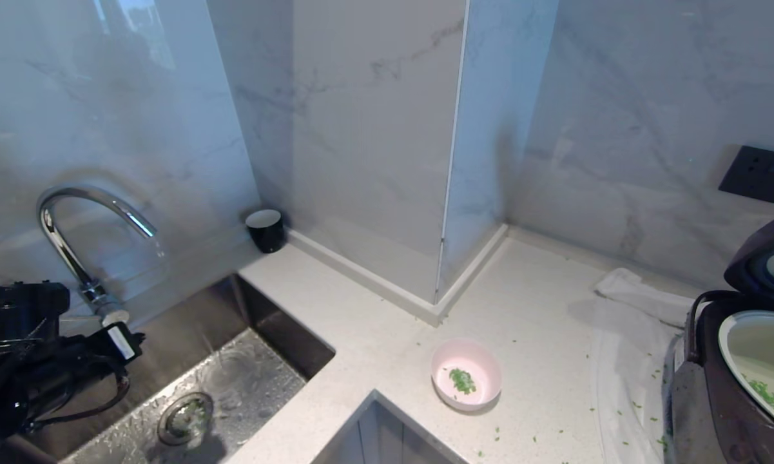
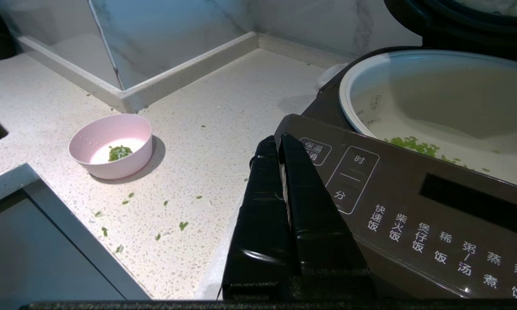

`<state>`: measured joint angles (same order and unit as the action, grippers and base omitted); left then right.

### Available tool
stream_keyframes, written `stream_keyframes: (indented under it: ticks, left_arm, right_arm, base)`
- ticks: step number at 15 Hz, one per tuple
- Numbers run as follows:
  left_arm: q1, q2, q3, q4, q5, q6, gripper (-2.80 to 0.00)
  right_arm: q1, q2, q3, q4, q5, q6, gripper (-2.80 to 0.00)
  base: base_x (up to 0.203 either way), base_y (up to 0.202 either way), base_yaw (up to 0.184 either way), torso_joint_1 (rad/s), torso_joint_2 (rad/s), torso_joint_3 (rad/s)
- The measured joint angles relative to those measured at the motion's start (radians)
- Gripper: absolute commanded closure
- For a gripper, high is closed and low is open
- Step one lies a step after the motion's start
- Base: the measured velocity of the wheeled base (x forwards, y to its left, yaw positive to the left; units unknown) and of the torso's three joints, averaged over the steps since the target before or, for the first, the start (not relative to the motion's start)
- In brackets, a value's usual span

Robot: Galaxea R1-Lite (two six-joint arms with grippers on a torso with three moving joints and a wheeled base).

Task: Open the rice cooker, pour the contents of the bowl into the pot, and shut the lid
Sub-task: Turn on the tap, then pick up the bowl on the table

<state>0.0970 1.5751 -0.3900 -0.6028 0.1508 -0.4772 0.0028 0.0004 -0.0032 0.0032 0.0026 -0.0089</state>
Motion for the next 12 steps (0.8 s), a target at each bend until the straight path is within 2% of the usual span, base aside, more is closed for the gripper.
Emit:
stream_keyframes:
  ticks: [4,8,12]
  left_arm:
    - [-0.239,-0.089,-0.009,0.068,-0.008,-0.004,0.00]
    - [-0.422,-0.093,-0.249,0.253,-0.007,-0.015,0.00]
    - [-0.569,0.001,-0.499,0.393,-0.007,-0.024,0.00]
  right_arm:
    - [0.000,0.000,0.000,0.000,0.000,0.000,0.00]
    - [0.000,0.000,0.000,0.000,0.000,0.000,0.00]
    - [0.000,0.000,0.000,0.000,0.000,0.000,0.00]
  base:
    - [0.000,0.000,0.000,0.000,0.00,0.000]
    - [0.000,0.000,0.000,0.000,0.00,0.000]
    - [0.000,0.000,0.000,0.000,0.00,0.000]
